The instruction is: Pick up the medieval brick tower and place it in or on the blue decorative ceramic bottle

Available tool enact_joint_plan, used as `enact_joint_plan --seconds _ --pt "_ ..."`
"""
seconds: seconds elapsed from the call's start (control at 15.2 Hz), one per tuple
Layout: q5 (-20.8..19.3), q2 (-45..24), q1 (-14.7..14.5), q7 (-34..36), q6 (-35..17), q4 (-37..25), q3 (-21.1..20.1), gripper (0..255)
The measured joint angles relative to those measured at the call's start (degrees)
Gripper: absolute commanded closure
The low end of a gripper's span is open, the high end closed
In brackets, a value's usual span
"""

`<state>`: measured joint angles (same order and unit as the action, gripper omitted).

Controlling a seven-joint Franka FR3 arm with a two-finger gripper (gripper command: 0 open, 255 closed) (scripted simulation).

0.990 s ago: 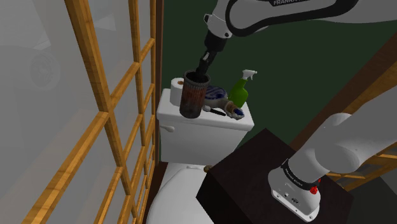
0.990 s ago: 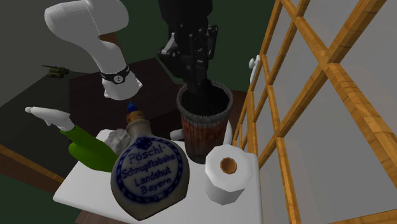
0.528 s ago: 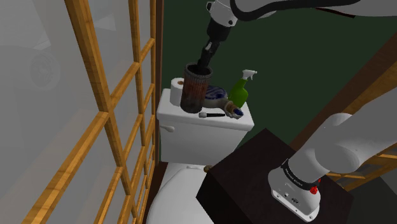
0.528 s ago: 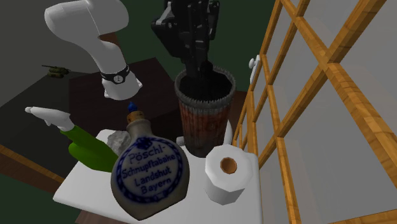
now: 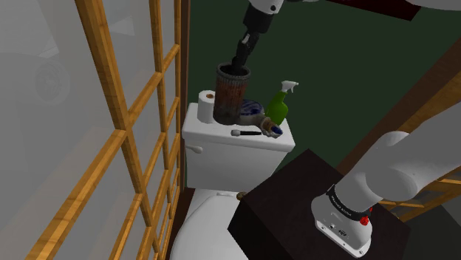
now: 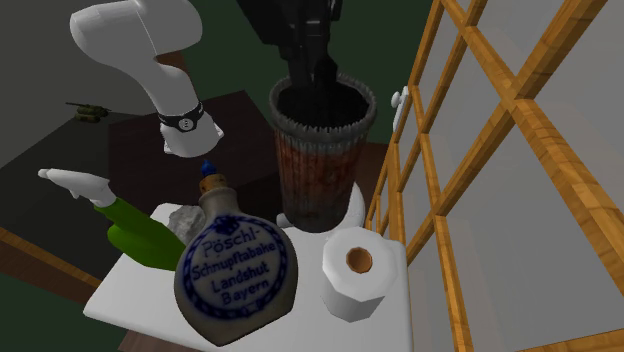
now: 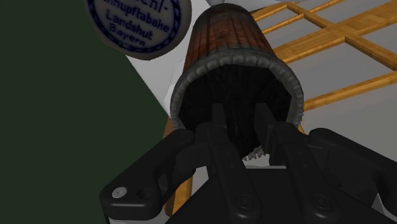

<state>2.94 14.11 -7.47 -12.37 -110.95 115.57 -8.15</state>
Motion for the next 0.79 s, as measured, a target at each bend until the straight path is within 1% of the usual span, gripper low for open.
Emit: enact_joint_plan --seconds 0.79 --pt "-0.32 -1.38 0.16 0.25 9.44 -10.81 0.14 255"
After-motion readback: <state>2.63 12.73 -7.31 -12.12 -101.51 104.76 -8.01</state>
